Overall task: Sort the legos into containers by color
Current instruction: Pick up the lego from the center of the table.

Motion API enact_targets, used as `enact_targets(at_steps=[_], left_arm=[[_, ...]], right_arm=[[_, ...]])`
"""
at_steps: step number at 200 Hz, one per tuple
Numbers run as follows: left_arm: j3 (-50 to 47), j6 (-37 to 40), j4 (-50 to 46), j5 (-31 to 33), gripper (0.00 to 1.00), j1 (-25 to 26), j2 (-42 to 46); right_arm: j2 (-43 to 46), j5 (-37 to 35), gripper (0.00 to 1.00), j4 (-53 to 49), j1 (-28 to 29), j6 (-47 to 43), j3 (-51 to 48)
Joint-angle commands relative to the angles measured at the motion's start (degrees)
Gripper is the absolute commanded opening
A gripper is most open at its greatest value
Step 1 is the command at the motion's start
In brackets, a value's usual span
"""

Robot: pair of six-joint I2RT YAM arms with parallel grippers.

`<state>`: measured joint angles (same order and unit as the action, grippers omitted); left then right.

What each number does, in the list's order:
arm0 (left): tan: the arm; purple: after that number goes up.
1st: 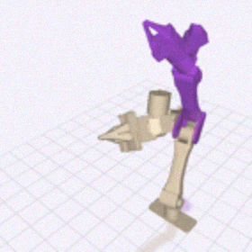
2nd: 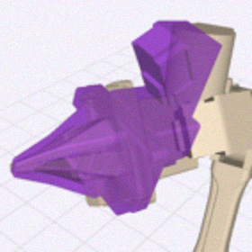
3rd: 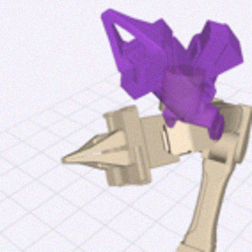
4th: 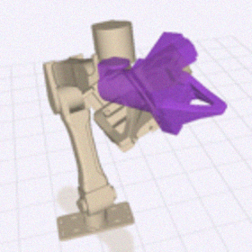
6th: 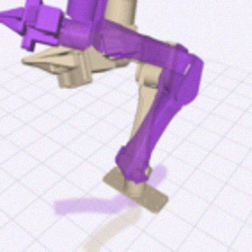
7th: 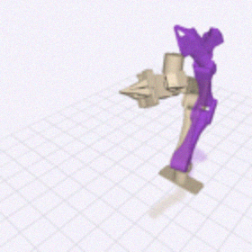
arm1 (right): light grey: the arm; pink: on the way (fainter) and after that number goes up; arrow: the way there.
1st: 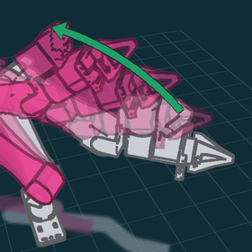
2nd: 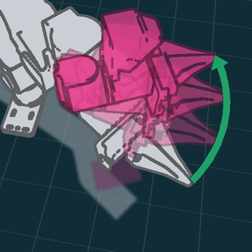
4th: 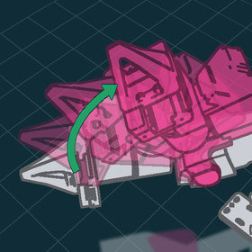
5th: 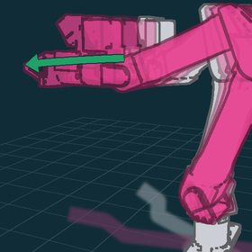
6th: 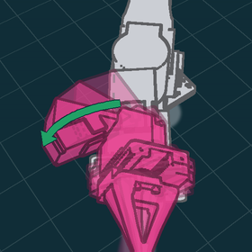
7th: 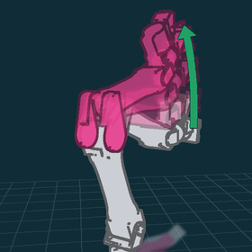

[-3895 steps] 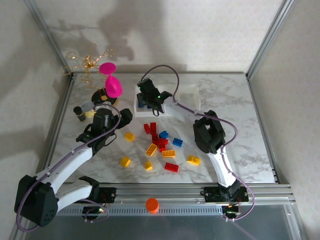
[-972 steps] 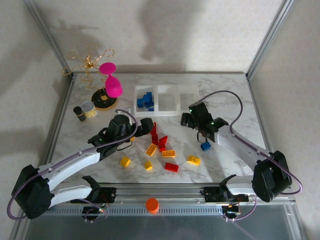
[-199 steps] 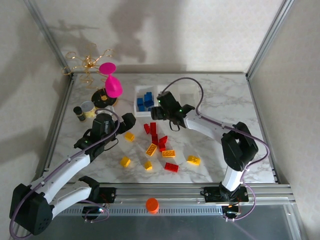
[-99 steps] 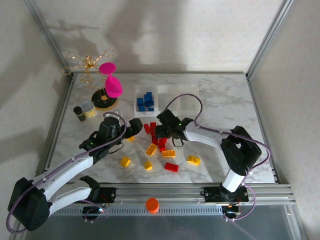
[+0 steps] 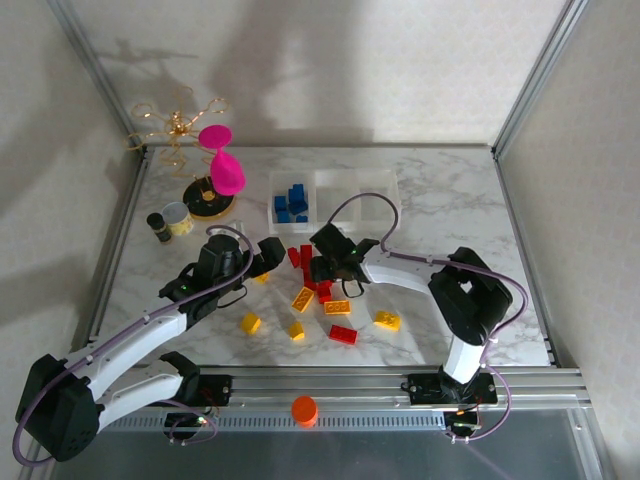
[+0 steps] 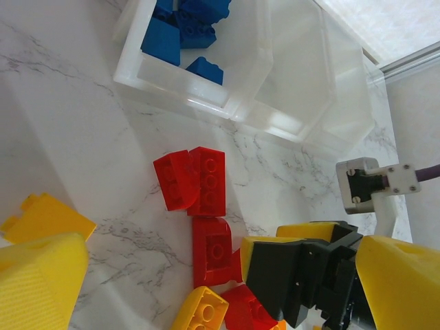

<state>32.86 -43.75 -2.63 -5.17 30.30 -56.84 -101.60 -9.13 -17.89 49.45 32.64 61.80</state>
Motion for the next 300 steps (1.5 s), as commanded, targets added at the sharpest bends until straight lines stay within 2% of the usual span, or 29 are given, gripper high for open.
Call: enact_targets(at_steps=[1, 48, 68, 111, 163, 175, 189, 215, 300], left_arm=[[-0.08, 0.13, -0.09, 1.29, 1.0, 0.49, -0.04], [0.01, 0.0, -0.27, 1.74, 1.0, 0.45, 0.58], [-0.08, 0.07, -0.21, 1.61, 1.0, 0.45, 0.8], [-0.08, -0.02, 0.05, 1.66, 1.0, 0.46, 0.58], [0.43, -0.1, 0.26, 1.48, 1.0, 0.45, 0.17], [0.53, -0.07, 0.15, 1.56, 1.0, 0.43, 0.01], [0.57, -0.11, 0.25, 1.41, 1.0, 0.45, 0.03], [0.29, -0.04, 0.0, 1.64, 1.0, 0.45, 0.45], [0.34, 0.15, -0.17, 1.68, 1.0, 0.46, 0.7]], right_arm=[[-1.45, 0.22, 0.69, 0.77, 0.6, 0.05, -1.02], [-2.94, 0.04, 0.67, 1.7, 0.62, 0.27, -1.27], [-2.05, -1.29, 0.61, 1.67, 0.5, 0.42, -2.11], [0.86, -3.29, 0.59, 0.19, 0.14, 0.96, -3.89], [1.17, -2.79, 0.5, 0.86, -0.72, 1.08, -4.75], [1.11, -1.95, 0.51, 1.1, -0.81, 1.11, -4.2], [0.82, -1.34, 0.58, 0.89, -0.76, 1.11, -3.72], [0.53, -0.98, 0.59, 0.96, -0.76, 1.61, -4.27], [0.88, -0.92, 0.43, 1.16, -0.76, 2.78, -2.75]])
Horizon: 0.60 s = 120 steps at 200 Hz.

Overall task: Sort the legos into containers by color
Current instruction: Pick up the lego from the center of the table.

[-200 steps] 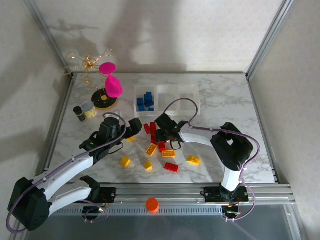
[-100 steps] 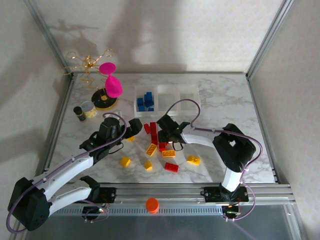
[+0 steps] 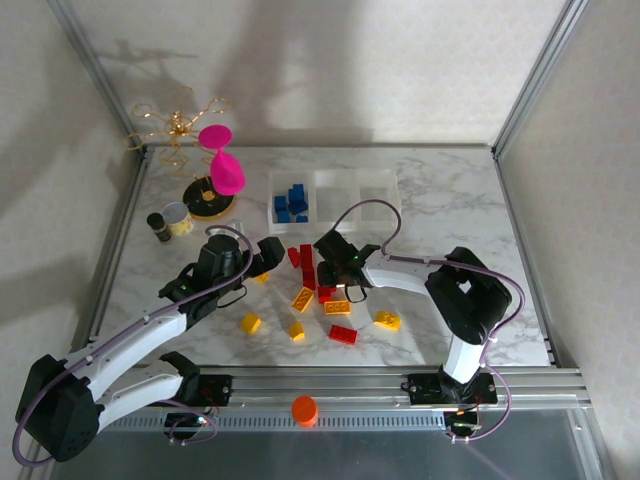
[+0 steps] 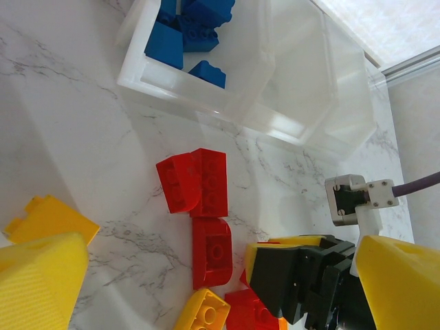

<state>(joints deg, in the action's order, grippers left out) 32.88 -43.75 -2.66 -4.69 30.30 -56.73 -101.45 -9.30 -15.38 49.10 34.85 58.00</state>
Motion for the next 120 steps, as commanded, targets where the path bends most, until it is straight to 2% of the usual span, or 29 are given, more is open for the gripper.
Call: enact_targets(at_steps=[1, 120], left_arm=[[0.33, 0.15, -0.19, 1.23, 1.0, 0.46, 0.62], [0.65, 0.6, -0.2, 1.89, 1.0, 0.41, 1.03]], right_arm=[[0.69, -0.78, 0.42, -1.38, -0.41, 0.57, 1.15], [1.79, -0.9, 0.2, -3.63, -1.55, 0.78, 3.44]])
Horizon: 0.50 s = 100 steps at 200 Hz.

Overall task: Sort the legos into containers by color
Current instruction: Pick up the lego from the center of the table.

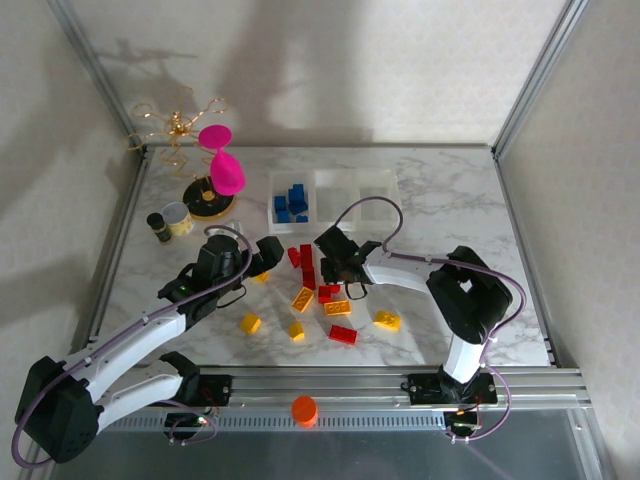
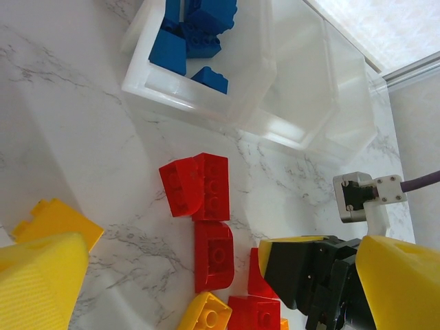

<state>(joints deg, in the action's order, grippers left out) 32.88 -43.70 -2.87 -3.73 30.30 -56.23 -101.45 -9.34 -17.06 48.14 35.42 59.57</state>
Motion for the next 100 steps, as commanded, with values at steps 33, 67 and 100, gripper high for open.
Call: enact_targets(at_steps=[33, 67, 100], left_arm=[[1.17, 0.71, 0.37, 0.78, 1.0, 0.37, -0.04], [2.83, 1.16, 1.2, 0.35, 1.0, 0.07, -1.58], [4.88, 1.76, 2.6, 0.29, 1.0, -0.57, -3.4]], right_arm=[[3.35, -1.38, 0.19, -2.27, -1.79, -0.63, 3.24], [3.86, -1.98, 0.17, -1.49, -4.24, -2.64, 6.66], [1.14, -4.78, 0.17, -0.77, -7.07, -5.66, 13.23]])
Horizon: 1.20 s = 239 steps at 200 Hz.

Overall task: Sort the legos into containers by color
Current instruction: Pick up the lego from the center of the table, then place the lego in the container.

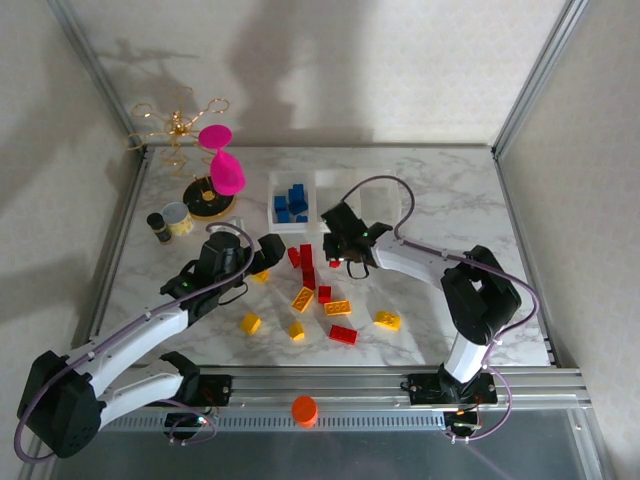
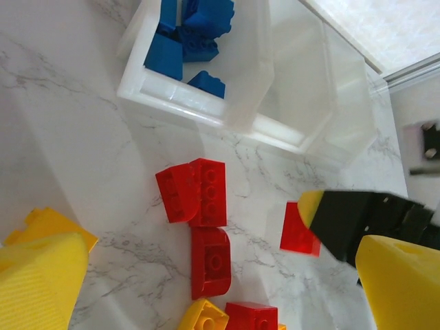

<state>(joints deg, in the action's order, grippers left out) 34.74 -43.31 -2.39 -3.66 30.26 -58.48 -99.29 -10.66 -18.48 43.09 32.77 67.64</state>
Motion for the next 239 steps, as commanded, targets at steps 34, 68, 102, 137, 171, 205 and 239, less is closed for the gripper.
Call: enact_targets(at_steps=[34, 68, 102, 137, 171, 205, 239], left_arm=[[5.29, 1.91, 3.3, -0.38, 1.0, -1.65, -4.14], [5.76, 1.57, 4.67, -1.28, 1.0, -3.39, -5.84], [5.44, 1.67, 4.59, -1.3, 1.0, -4.46, -6.03], [5.38, 1.64, 4.41, -1.63, 1.0, -4.6, -5.04], [5.33, 2.26, 3.13, -2.18, 1.0, -4.6, -3.57], [4.21, 2.53, 0.84, -2.58, 1.0, -3.86, -0.91], [1.84, 2.53, -2.07, -2.49, 1.0, -3.11, 2.27]], right_arm=[[-7.38, -5.97, 0.16, 3.29, -5.38, -7.37, 13.9], [-15.03, -10.29, 0.17, 6.0, -7.15, -11.65, 21.79], [-21.52, -10.2, 0.2, 5.51, -7.86, -14.38, 29.25], [-21.05, -8.54, 0.36, 4.69, -7.83, -15.92, 31.55], [-14.71, -6.24, 0.44, 4.18, -7.68, -15.59, 25.96], [-5.94, -4.03, 0.52, 1.75, -5.11, -12.62, 14.81], [0.81, -3.07, 0.6, -2.35, -0.28, -7.31, 6.15]])
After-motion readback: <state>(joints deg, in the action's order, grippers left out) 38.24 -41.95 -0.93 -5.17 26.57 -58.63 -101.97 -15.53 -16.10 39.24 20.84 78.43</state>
